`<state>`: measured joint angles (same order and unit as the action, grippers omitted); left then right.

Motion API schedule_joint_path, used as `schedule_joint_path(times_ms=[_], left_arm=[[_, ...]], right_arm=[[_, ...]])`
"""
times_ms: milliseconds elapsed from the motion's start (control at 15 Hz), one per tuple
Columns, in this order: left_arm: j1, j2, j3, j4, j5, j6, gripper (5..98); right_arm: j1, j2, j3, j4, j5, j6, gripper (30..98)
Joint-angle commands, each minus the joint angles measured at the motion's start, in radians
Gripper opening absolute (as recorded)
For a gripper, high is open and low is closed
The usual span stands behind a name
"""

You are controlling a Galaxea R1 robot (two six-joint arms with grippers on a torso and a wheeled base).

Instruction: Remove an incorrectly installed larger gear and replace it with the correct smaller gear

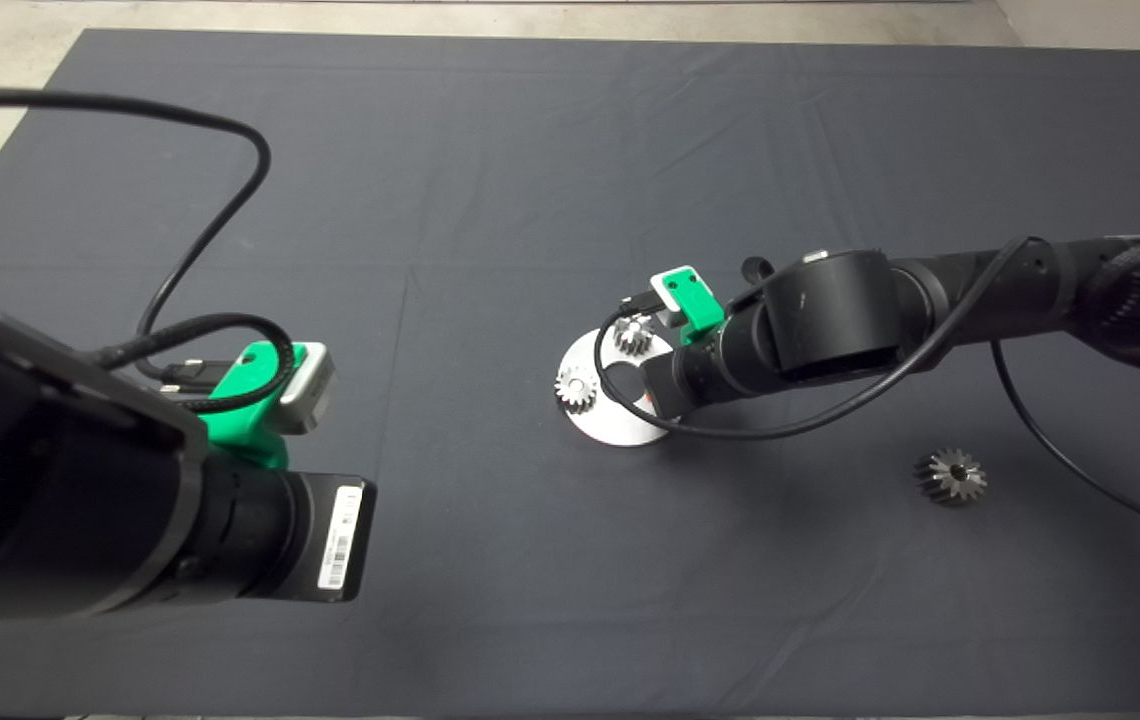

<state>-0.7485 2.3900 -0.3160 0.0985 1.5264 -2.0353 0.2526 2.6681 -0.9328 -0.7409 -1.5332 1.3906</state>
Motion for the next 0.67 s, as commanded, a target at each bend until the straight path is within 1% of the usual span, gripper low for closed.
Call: schedule_joint_path(times_ms=[0,267,467,600], left_arm=[[-0.016,-0.004,0.011,0.006,0.074,-0.006,5.3],[-0.017,-0.004,0.011,0.006,0.072,-0.006,5.3],[-0.016,-0.002,0.009,0.007,0.072,-0.006,5.3],[-0.016,-0.002,0.008,0.011,0.072,-0.006,5.3]], right_arm=[[0.014,0.013,-0.006,-0.049,-0.079,-0.002,35.4],[0.014,0.020,0.000,-0.048,-0.079,-0.001,35.3],[0.022,0.020,0.051,-0.038,-0.081,0.013,35.3],[0.022,0.020,0.049,-0.038,-0.081,0.013,35.4]])
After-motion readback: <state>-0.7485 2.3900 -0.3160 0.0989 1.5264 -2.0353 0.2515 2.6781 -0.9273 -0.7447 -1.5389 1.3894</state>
